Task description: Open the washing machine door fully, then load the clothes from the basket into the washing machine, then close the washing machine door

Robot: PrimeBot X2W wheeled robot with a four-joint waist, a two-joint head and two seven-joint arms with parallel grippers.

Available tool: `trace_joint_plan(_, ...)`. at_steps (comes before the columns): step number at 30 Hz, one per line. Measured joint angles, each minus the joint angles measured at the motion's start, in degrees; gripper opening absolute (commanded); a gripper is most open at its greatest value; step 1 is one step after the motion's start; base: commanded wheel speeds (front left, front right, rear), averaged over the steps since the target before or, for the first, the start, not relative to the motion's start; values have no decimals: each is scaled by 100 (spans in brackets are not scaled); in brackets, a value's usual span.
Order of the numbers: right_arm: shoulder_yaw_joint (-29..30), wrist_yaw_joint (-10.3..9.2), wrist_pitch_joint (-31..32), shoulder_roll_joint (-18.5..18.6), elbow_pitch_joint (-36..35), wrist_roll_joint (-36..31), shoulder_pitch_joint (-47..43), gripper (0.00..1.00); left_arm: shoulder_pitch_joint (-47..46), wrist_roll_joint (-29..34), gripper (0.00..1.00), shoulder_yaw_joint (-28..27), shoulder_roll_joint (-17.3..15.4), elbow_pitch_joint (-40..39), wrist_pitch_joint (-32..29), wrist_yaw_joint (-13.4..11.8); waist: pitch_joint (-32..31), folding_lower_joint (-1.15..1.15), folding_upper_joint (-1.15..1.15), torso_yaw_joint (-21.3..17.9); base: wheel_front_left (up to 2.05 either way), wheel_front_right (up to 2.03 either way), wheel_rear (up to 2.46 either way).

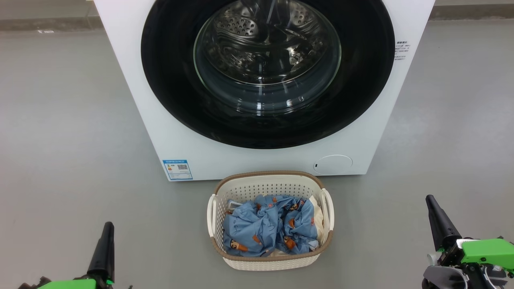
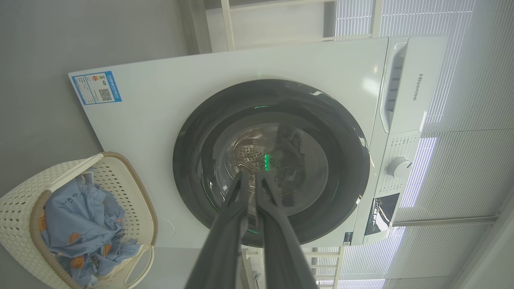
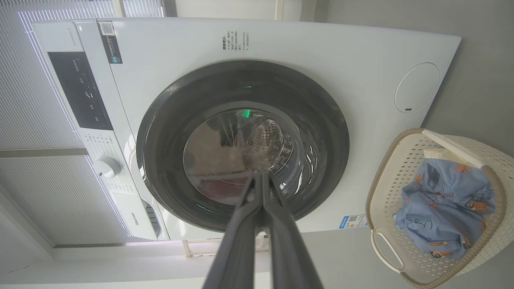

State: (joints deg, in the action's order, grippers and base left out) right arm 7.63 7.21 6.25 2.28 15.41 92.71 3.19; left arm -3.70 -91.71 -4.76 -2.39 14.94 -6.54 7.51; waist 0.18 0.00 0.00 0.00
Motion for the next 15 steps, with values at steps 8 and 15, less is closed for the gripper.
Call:
trace_joint_plan(8,0,0,0,-1,0,0,0,0,0,0,0,0,0,0,0,0,0,0,0,0,0,0,0)
trace_joint_plan(15,-3,0,-1,-11,32,2,-22,100,20,1,100,5,4,30,0,1,0,0,0,0,0,0,0)
